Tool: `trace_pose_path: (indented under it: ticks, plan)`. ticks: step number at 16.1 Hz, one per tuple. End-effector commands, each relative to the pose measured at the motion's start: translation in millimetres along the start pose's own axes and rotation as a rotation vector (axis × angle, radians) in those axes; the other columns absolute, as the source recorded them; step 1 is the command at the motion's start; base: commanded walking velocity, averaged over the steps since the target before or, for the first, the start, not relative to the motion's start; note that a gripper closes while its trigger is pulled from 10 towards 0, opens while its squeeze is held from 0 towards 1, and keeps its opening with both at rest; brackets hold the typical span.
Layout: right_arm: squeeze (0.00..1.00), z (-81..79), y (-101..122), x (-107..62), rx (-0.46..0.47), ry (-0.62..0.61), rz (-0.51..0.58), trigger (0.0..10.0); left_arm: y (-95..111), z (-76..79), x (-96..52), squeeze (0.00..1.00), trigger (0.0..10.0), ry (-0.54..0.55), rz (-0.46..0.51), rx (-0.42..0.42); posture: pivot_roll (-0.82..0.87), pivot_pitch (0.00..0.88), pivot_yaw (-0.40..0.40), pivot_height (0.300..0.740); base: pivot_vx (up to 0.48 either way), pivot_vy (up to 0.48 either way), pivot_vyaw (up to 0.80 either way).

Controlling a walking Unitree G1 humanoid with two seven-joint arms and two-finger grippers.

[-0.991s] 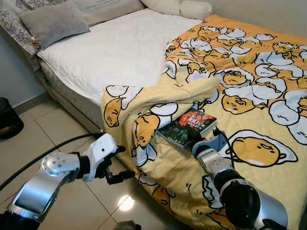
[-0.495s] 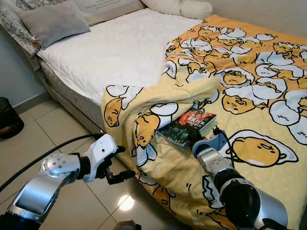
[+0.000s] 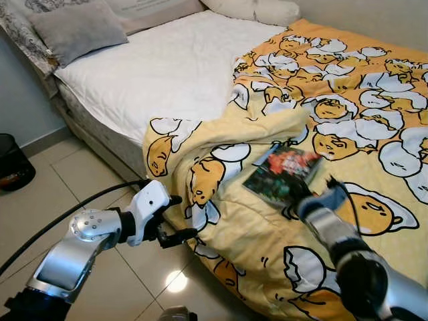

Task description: Clean up the room

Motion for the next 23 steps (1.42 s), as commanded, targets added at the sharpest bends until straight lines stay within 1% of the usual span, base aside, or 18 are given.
trace_pose_path:
  ticks: [1, 2, 3, 5, 6, 7, 8, 11, 14, 18, 20, 21, 22, 23]
  plan:
    - [0.00, 11.7, -0.9, -3.5, -0.049, -0.028, -0.027, 1.8, 6.6, -3.2, 2.4, 0.07, 10.0, 0.017, 0.019, 0.025, 0.14, 0.000, 0.014, 0.740, 0.000, 0.000, 0.00]
    - [0.00, 16.3, -5.7, -4.8, -0.060, -0.047, -0.051, 10.0, 8.1, -3.5, 3.0, 0.07, 10.0, 0.016, 0.027, 0.028, 0.14, 0.000, 0.018, 0.740, 0.000, 0.000, 0.00]
    - [0.00, 18.4, -14.5, -5.4, -0.081, -0.063, -0.084, 10.0, 10.7, -3.6, 4.0, 0.07, 10.0, 0.012, 0.043, 0.030, 0.15, 0.000, 0.025, 0.740, 0.000, 0.000, 0.00]
    - [0.00, 14.8, -25.6, -4.4, -0.102, -0.072, -0.109, 10.0, 14.0, -1.6, 4.9, 0.07, 10.0, 0.001, 0.056, 0.035, 0.15, 0.000, 0.040, 0.740, 0.000, 0.000, 0.00]
    - [0.00, 13.8, -27.1, -4.1, -0.102, -0.073, -0.110, 10.0, 14.3, -0.8, 4.9, 0.07, 10.0, -0.003, 0.056, 0.037, 0.15, 0.000, 0.041, 0.740, 0.000, 0.000, 0.00]
    - [1.00, 11.1, -28.1, -3.3, -0.092, -0.072, -0.106, 10.0, 15.0, 0.4, 5.2, 0.08, 10.0, -0.010, 0.054, 0.042, 0.16, 0.000, 0.044, 0.740, 0.000, 0.000, 0.00]
    - [1.00, 7.8, -28.1, -2.2, -0.078, -0.068, -0.099, 10.0, 16.0, 2.0, 5.3, 0.07, 10.0, -0.017, 0.053, 0.047, 0.16, 0.000, 0.045, 0.740, 0.000, 0.000, 0.00]
    - [1.00, 7.0, -25.9, -1.7, -0.062, -0.071, -0.088, 10.0, 16.7, 5.5, 4.7, 0.07, 10.0, -0.027, 0.049, 0.052, 0.19, 0.000, 0.043, 0.740, 0.000, 0.000, 0.00]
    - [1.00, 13.6, -33.1, -3.9, -0.068, -0.100, -0.100, 10.0, 17.3, 11.3, 1.8, 0.08, 10.0, -0.032, 0.049, 0.056, 0.22, 0.000, 0.039, 0.740, 0.000, 0.000, 0.00]
    - [1.00, 20.7, -44.9, -7.2, -0.064, -0.120, -0.120, 10.0, 19.0, 15.9, -6.2, 0.08, 10.0, -0.021, 0.052, 0.060, 0.26, 0.007, 0.037, 0.740, 0.000, 0.000, 0.00]
    - [1.00, 21.7, -47.2, -7.9, -0.039, -0.120, -0.112, 10.0, 19.1, 19.8, -11.8, 0.07, 10.0, -0.018, 0.047, 0.058, 0.28, 0.037, 0.043, 0.740, 0.000, 0.000, 0.00]
    - [1.00, 17.2, -46.6, -6.9, -0.012, -0.088, -0.101, 10.0, 18.2, 21.2, -14.0, 0.07, 10.0, -0.017, 0.042, 0.055, 0.29, 0.046, 0.046, 0.740, 0.000, 0.000, 0.00]
    - [1.00, 10.4, -45.2, -5.1, -0.001, -0.054, -0.089, 10.0, 17.2, 21.8, -15.5, 0.07, 10.0, -0.016, 0.037, 0.053, 0.29, 0.053, 0.047, 0.740, 0.000, 0.000, 0.00]
    - [1.00, 7.6, -44.7, -4.4, 0.005, -0.041, -0.085, 10.0, 16.8, 22.2, -16.0, 0.07, 10.0, -0.016, 0.035, 0.051, 0.29, 0.055, 0.047, 0.740, 0.000, 0.000, 0.00]
Point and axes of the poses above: a point about 5 cm out from each wrist's last joint towards the gripper, its own x axis pointing out of the wrist towards the gripper, its own y axis along the axis of the wrist's last joint, z = x × y, the point moved 3 cm from there along x, pointing out of the wrist towards the gripper, and after that the axes turned 12 degrees about -x, right-handed, at the moved point
